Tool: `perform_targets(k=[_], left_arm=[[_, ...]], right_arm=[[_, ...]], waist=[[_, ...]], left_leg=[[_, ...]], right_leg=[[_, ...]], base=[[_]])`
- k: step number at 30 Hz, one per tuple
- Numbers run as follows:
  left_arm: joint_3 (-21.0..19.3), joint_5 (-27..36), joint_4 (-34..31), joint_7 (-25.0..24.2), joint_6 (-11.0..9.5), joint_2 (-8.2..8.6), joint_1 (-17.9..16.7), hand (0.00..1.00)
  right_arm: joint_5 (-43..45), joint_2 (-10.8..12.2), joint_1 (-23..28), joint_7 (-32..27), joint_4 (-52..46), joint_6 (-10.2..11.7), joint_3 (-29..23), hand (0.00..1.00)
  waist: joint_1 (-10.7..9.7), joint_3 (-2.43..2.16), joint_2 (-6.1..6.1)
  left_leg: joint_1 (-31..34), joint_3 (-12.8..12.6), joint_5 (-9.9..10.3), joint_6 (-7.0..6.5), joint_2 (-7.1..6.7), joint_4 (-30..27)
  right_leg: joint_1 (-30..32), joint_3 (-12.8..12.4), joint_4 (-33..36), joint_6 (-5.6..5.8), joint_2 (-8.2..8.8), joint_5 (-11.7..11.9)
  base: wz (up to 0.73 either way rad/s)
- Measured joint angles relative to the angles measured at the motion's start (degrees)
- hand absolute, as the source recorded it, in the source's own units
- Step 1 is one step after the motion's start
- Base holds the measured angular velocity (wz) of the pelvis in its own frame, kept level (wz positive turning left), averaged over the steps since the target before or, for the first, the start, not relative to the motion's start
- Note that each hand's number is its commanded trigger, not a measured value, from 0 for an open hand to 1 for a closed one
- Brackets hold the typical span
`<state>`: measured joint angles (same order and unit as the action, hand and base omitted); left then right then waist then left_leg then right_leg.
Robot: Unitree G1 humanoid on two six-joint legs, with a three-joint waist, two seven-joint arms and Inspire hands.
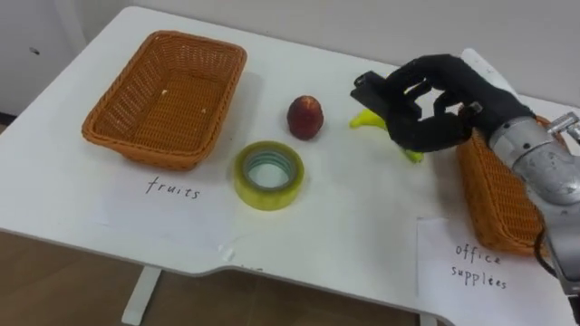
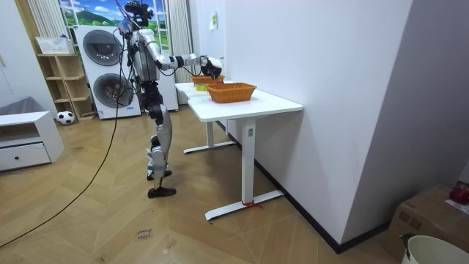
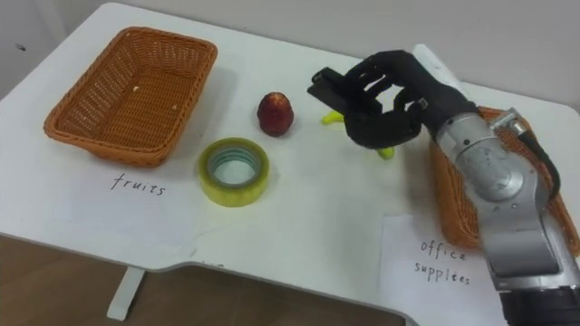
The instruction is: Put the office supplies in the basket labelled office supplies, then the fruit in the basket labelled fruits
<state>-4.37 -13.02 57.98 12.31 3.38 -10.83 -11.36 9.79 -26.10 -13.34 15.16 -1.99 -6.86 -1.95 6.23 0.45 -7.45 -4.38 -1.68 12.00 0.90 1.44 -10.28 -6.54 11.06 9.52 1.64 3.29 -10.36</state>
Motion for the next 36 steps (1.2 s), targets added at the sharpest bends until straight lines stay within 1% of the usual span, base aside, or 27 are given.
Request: perform_targets(k=[3, 7, 11, 14, 17, 19, 22, 23, 25, 26, 28, 30, 31, 32, 36], left_arm=[[-0.02, -0.01, 0.01, 0.06, 0.06, 0.13, -0.95, 0.0], [-0.04, -0.01, 0.03, 0.08, 0.16, 0.13, -1.66, 0.0], [-0.15, 0.03, -0.02, 0.06, 0.26, 0.13, -2.4, 0.0], [-0.63, 0.33, -0.02, 0.06, 0.26, 0.14, -2.29, 0.0], [-1.12, 1.84, -0.03, 0.06, 0.26, 0.2, -2.28, 0.0], [-1.75, 2.2, -0.36, 0.06, 0.26, 0.24, -2.52, 0.0], [-3.37, 2.2, -1.16, 0.06, 0.26, 0.47, -3.08, 0.0], [-3.71, 2.21, -1.18, 0.06, 0.26, 0.49, -3.15, 0.0], [-4.15, 2.2, -1.25, 0.06, 0.25, 0.53, -3.22, 0.0], [-4.23, 2.22, -1.43, 0.06, 0.26, 0.53, -3.21, 0.0], [-4.41, 2.31, -2.48, 0.07, 0.25, 0.66, -3.22, 0.0], [-4.44, 2.33, -3.02, 0.06, 0.25, 0.67, -3.39, 0.0], [-4.41, 2.38, -3.42, 0.07, 0.23, 0.69, -3.4, 0.0], [-4.4, 2.41, -3.47, 0.07, 0.23, 0.72, -3.37, 0.0], [-4.39, 2.47, -3.65, 0.57, 0.23, 0.74, -3.44, 0.0]], right_arm=[[-2.38, -0.06, -0.01, -2.39, 0.0, 0.01, -1.06, 1.0], [-3.13, -0.17, -0.01, -5.08, 0.0, 0.01, -1.69, 1.0], [-3.11, -0.45, -0.01, -5.83, 0.13, 0.01, -1.87, 1.0], [-3.18, -1.74, -0.38, -6.06, 1.34, 0.0, -2.16, 1.0], [-3.17, -3.99, -0.4, -7.03, 2.83, -0.02, -3.54, 1.0], [-3.25, -4.41, -0.38, -7.2, 3.95, -0.1, -5.32, 1.0], [-3.39, -4.56, -0.28, -8.72, 4.31, -0.02, -8.15, 1.0], [-3.79, -4.57, -0.23, -9.6, 4.96, 0.14, -8.95, 1.0], [-3.74, -4.57, -0.17, -10.82, 6.12, 0.31, -9.77, 1.0], [-3.7, -4.57, -0.09, -11.2, 6.32, 0.31, -9.92, 1.0], [-3.72, -4.57, 0.4, -11.92, 7.28, 0.34, -10.37, 1.0], [-3.98, -4.57, 1.34, -11.97, 8.05, 0.35, -11.0, 1.0], [-4.67, -4.56, 1.54, -11.97, 8.6, 0.34, -11.0, 1.0], [-5.03, -4.56, 1.59, -11.97, 8.74, 0.34, -11.0, 1.0], [-5.25, -4.56, 1.69, -12.13, 9.23, 0.34, -11.01, 1.0]], waist=[[-0.27, -0.09, -0.2], [-0.64, -0.09, -0.28], [-2.41, -0.11, -0.53], [-2.98, -0.24, -0.76], [-3.58, -0.29, -0.84], [-4.13, -0.43, -1.04], [-4.59, -0.45, -1.21], [-5.07, -0.53, -1.32], [-5.77, -0.55, -1.43], [-5.98, -0.54, -1.46], [-6.21, -0.5, -1.42], [-6.4, -0.49, -1.38], [-7.07, -0.45, -1.32], [-7.32, -0.4, -1.25], [-7.92, -0.37, -0.97]], left_leg=[[-0.6, 0.18, 0.0, 0.0, 0.01, 0.02], [-0.84, 0.12, 0.0, 0.0, 0.02, 0.0], [-0.18, 0.13, 0.0, 0.0, 0.02, -0.41], [0.39, 0.02, 0.0, -0.01, 0.02, -0.6], [0.79, -0.09, -0.03, -0.06, 0.03, -0.55], [0.73, -0.13, -0.03, -0.06, 0.03, -0.51], [0.6, -0.82, -0.03, -0.07, 0.08, -0.48], [0.53, -1.21, -0.03, -0.07, 0.08, -0.47], [0.34, -1.54, -0.03, -0.07, 0.08, -0.46], [0.32, -1.6, -0.03, -0.07, 0.08, -0.46], [-0.06, -2.78, -0.03, -0.07, 0.21, -0.38], [-0.3, -2.94, -0.03, -0.07, 0.25, -0.06], [-0.33, -3.03, -0.03, -0.07, 0.26, 0.03], [-0.33, -3.1, -0.03, -0.07, 0.26, 0.07], [-0.19, -4.33, -0.04, -0.08, 0.45, 0.66]], right_leg=[[-0.66, -0.06, -0.02, 0.0, -0.02, 0.0], [-0.8, -0.18, 0.0, 0.0, -0.01, 0.0], [-0.47, -0.21, 0.09, 0.01, -0.01, 0.0], [0.16, -0.08, 0.17, 0.0, -0.02, 0.0], [0.54, 0.1, 0.3, 0.0, -0.02, 0.0], [0.56, 0.15, 0.3, 0.0, -0.01, 0.0], [0.64, 0.18, 0.23, 0.0, -0.01, 0.0], [0.63, 0.14, 0.22, 0.0, 0.06, 0.0], [0.65, 0.07, 0.2, 0.0, 0.11, 0.01], [0.66, 0.02, 0.2, 0.0, 0.12, 0.01], [0.67, -0.29, 0.18, 0.01, 0.11, 0.01], [0.59, -0.31, 0.18, 0.0, 0.08, 0.01], [0.67, -0.36, 0.17, 0.0, 0.08, 0.01], [0.72, -0.44, 0.18, 0.01, 0.08, 0.01], [1.66, -1.57, 0.31, -0.05, -0.12, 0.04]], base=[[0.04], [-0.01], [0.0], [-0.04], [-0.05], [0.0], [-0.09], [-0.07], [0.0], [-0.07], [-0.17], [-0.06], [0.0], [-0.08], [-0.17]])
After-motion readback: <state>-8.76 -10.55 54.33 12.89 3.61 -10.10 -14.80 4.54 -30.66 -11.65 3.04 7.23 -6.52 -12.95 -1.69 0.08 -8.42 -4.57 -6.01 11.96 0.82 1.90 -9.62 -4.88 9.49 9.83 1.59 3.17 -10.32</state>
